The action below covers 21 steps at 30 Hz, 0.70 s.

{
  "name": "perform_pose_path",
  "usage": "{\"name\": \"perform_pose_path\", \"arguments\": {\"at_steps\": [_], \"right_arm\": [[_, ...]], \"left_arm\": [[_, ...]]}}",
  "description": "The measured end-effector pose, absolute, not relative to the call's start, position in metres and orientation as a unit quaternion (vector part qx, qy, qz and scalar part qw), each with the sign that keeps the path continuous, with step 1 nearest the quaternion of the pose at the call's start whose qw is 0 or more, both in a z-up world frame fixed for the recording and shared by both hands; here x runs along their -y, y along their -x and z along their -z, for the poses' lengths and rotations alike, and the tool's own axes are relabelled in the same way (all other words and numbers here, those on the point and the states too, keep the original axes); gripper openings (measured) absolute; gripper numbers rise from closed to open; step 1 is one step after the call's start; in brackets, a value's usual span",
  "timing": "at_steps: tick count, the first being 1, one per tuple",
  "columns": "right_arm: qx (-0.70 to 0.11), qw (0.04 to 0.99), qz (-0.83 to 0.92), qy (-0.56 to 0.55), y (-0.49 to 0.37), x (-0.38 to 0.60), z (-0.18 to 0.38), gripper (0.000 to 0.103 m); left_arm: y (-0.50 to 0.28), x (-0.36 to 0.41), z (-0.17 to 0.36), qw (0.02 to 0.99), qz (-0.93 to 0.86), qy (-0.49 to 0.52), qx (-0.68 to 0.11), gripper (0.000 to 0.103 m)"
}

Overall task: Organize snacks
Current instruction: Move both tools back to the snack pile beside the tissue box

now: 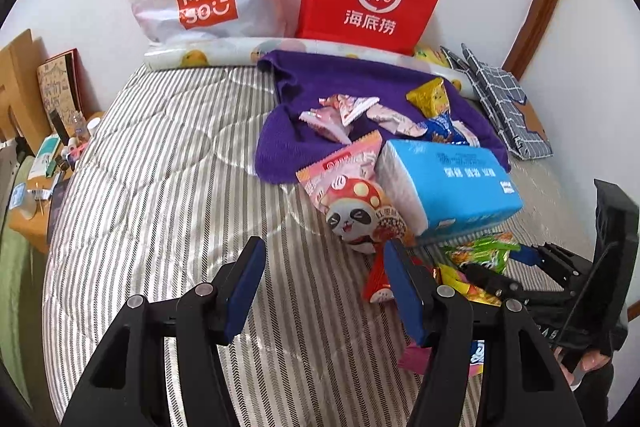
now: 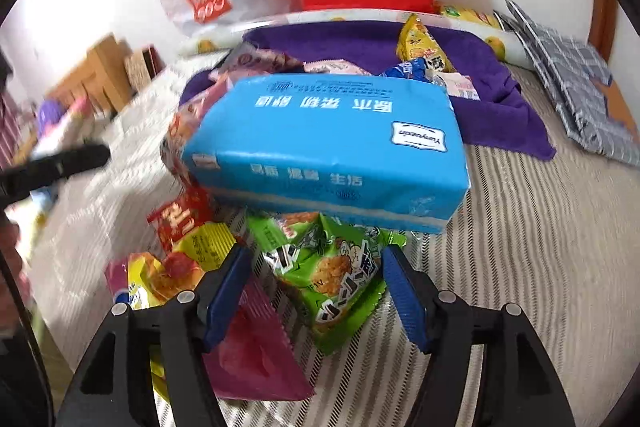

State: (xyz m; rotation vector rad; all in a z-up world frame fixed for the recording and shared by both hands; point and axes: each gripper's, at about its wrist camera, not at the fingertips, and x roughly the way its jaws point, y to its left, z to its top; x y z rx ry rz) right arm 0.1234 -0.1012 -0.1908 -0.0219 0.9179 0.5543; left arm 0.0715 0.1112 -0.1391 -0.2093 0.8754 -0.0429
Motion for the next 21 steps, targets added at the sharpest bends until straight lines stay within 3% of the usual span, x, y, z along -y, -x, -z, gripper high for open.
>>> {"name": "perform_pose_path", "arguments": {"at_steps": [6, 8, 12, 21], "right_arm": [[-0.435, 0.863, -0.257, -0.02, -0.133, 0.109, 0.198, 0.066], [-0.433, 0.864, -0.256, -0.019, -0.132, 0.108, 0.197, 0.057], [-0.427, 0.868, -0.252, -0.019, -0.128, 0.115, 0.192, 0.054], [-0.39, 0.895, -0.218, -0.009, -0.112, 0.147, 0.169, 0.054]], "left_arm": [[-0.077, -0.104, 0.148, 0.892, 0.026, 0.104, -0.44, 0.061], [-0.079, -0.102, 0.15, 0.89, 0.026, 0.101, -0.443, 0.061], [-0.08, -0.101, 0.152, 0.889, 0.024, 0.101, -0.446, 0.061], [-0.096, -0.106, 0.155, 0.881, 0.041, 0.145, -0.448, 0.061]]}}
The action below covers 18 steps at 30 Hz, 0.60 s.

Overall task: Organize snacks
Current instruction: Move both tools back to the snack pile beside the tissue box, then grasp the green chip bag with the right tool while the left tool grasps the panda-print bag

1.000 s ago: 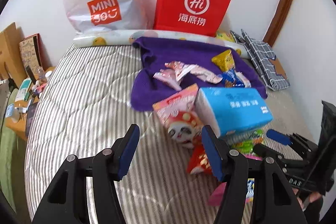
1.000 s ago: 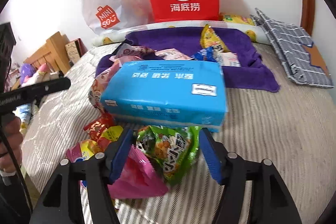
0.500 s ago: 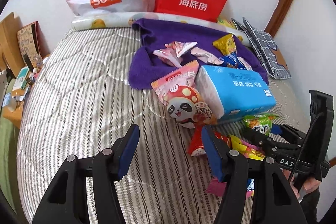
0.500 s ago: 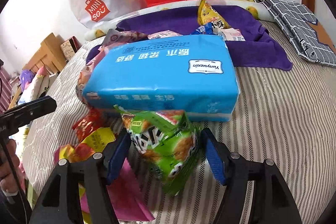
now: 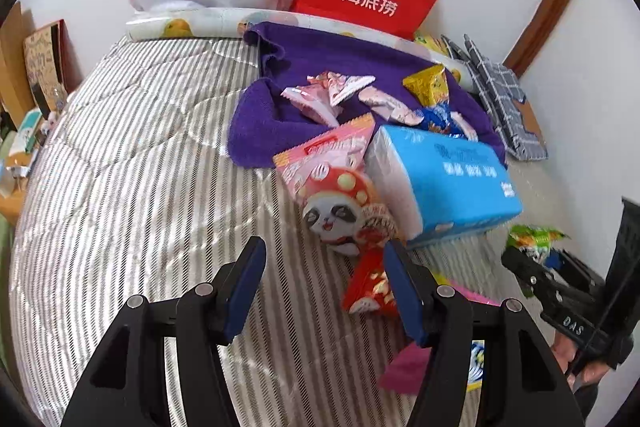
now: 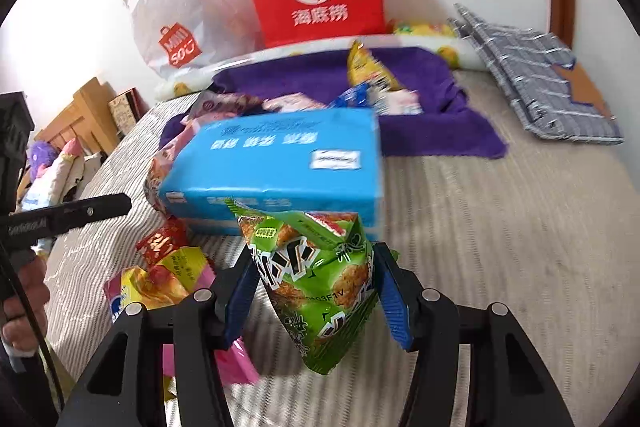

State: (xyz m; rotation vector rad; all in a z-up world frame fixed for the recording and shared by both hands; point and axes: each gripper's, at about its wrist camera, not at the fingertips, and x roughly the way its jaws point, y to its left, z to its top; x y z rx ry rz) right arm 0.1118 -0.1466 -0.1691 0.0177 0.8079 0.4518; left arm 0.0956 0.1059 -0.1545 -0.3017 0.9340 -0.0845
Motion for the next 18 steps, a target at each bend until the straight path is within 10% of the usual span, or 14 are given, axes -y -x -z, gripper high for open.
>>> {"name": "perform_pose_path", "arguments": {"at_steps": [13, 18], "right_arm": [[-0.389, 0.91, -0.142, -0.005, -0.117, 0.19, 0.176, 0.054], [-0.395, 0.909, -0.134, -0.005, -0.119, 0.191, 0.181, 0.054]], "left_arm": [[-0.147, -0.101, 0.172, 0.869, 0.023, 0.155, -0.47, 0.06], [-0.144, -0.099, 0.175, 0.87, 0.034, 0.149, -0.469, 0.045]]}}
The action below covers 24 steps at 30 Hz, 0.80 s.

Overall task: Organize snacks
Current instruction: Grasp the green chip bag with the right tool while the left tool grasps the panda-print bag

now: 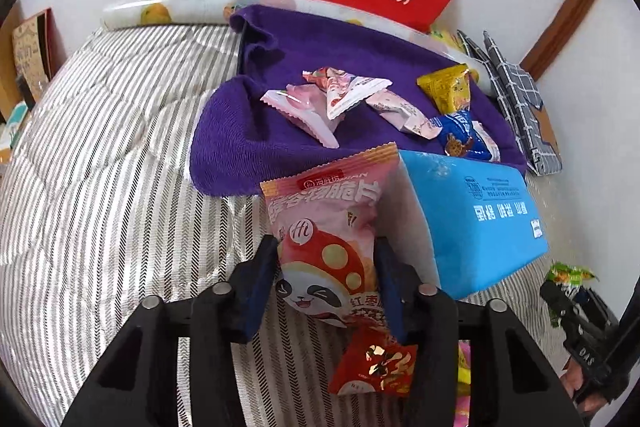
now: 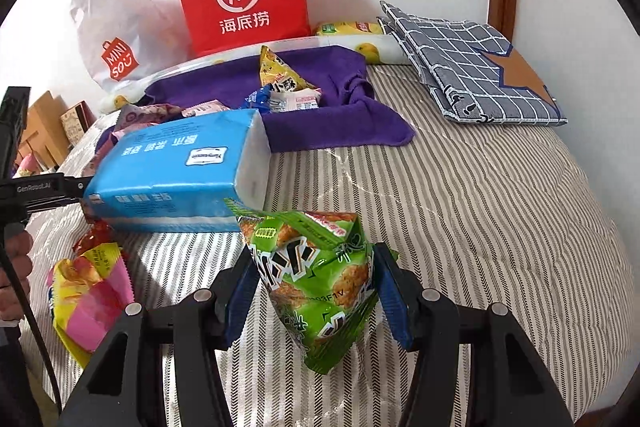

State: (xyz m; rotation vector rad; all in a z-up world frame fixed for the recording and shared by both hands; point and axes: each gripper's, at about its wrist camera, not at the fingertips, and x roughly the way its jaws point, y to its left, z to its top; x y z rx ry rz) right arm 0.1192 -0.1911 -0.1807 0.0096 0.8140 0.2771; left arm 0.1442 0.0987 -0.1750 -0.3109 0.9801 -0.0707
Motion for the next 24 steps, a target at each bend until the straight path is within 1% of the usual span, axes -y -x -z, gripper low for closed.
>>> {"name": "perform_pose_path", "arguments": {"at_steps": [4, 8, 12, 13, 15, 16, 18, 19, 20, 24], "right_arm": [[-0.388, 0.913, -0.128, 0.0, -0.121, 0.192, 0.179, 0.054], [-0.38, 0.918, -0.112, 0.004, -0.126, 0.194, 0.178, 0.054], [-0.378, 0.92, -0.1, 0.012, -0.136, 0.194, 0.182, 0.054], [-0.379, 0.92, -0.097, 0.015, -0.139, 0.193, 0.183, 0.054], [-0.38, 0.92, -0.096, 0.017, -0.144, 0.191, 0.185, 0.054], [-0.379, 0.92, -0.097, 0.016, -0.145, 0.191, 0.186, 0.055], [-0.377, 0.921, -0.099, 0.017, -0.147, 0.19, 0.187, 0.055], [-0.373, 0.922, -0.099, 0.02, -0.148, 0.189, 0.187, 0.055], [-0.37, 0.924, -0.098, 0.021, -0.148, 0.189, 0.187, 0.055], [-0.356, 0.93, -0.089, 0.026, -0.151, 0.187, 0.189, 0.055]], "left_arm": [[-0.128, -0.106, 0.166, 0.874, 0.028, 0.141, -0.463, 0.044], [-0.106, -0.118, 0.157, 0.88, -0.006, 0.106, -0.463, 0.044], [-0.094, -0.125, 0.16, 0.876, -0.037, 0.073, -0.474, 0.045], [-0.093, -0.125, 0.163, 0.875, -0.037, 0.069, -0.477, 0.046], [-0.095, -0.123, 0.169, 0.872, -0.027, 0.072, -0.483, 0.055], [-0.095, -0.122, 0.173, 0.871, -0.019, 0.075, -0.485, 0.055], [-0.097, -0.12, 0.177, 0.875, -0.012, 0.082, -0.477, 0.055], [-0.097, -0.119, 0.179, 0.878, -0.007, 0.084, -0.472, 0.053], [-0.098, -0.117, 0.18, 0.88, -0.006, 0.084, -0.468, 0.046], [-0.099, -0.115, 0.184, 0.892, -0.005, 0.081, -0.444, 0.045]]}}
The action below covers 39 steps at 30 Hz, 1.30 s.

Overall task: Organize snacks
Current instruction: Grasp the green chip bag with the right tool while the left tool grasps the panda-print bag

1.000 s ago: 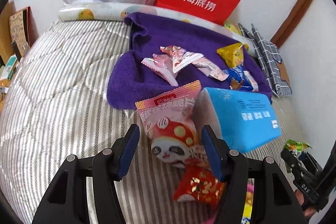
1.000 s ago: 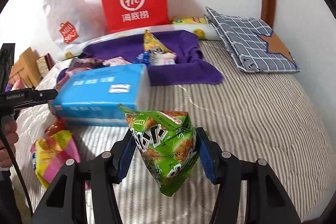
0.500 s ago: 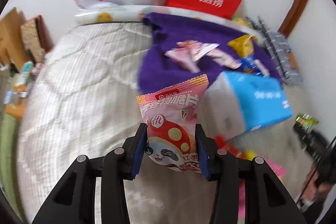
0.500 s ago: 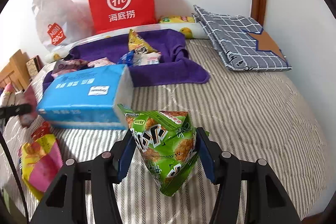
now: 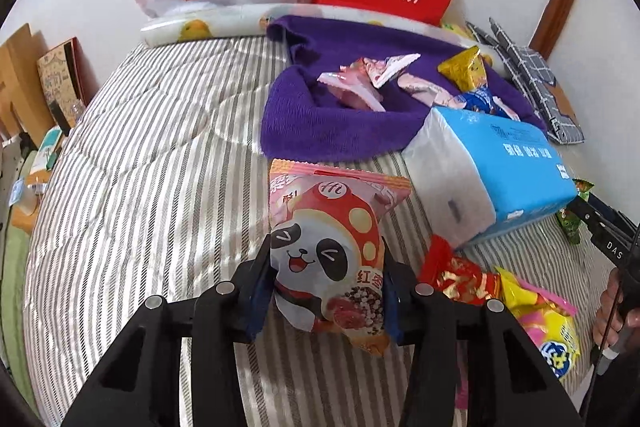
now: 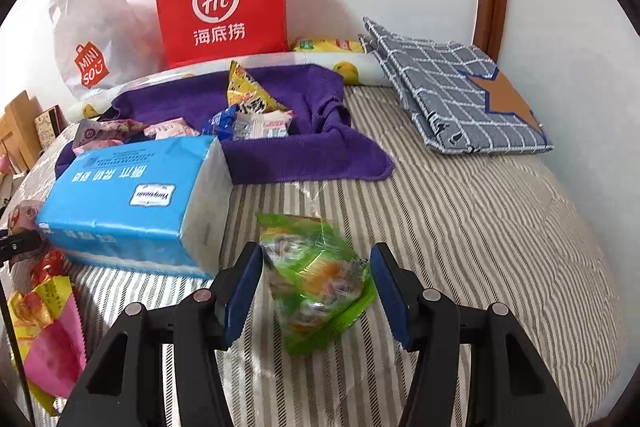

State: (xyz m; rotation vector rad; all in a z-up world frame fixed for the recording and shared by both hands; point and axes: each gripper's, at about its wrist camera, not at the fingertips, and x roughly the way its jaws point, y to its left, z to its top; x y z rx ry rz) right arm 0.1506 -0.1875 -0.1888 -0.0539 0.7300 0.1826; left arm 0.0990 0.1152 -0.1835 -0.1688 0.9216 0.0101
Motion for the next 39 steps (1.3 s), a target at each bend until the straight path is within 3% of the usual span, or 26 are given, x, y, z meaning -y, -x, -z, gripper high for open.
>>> {"name": "perform_pose_path", "arguments": {"at_steps": [10, 18, 39], "right_arm": [[-0.411, 0.906, -0.101, -0.016, -0.169, 0.198, 0.204, 0.054], [-0.404, 0.905, -0.117, -0.063, -0.168, 0.211, 0.202, 0.054], [-0.402, 0.907, -0.101, -0.066, -0.174, 0.211, 0.202, 0.051]], "left_arm": [[-0.096, -0.115, 0.194, 0.904, -0.021, 0.067, -0.422, 0.043], [-0.096, -0.118, 0.194, 0.904, -0.018, 0.074, -0.421, 0.044], [-0.094, -0.12, 0.194, 0.904, -0.026, 0.092, -0.417, 0.041]]}}
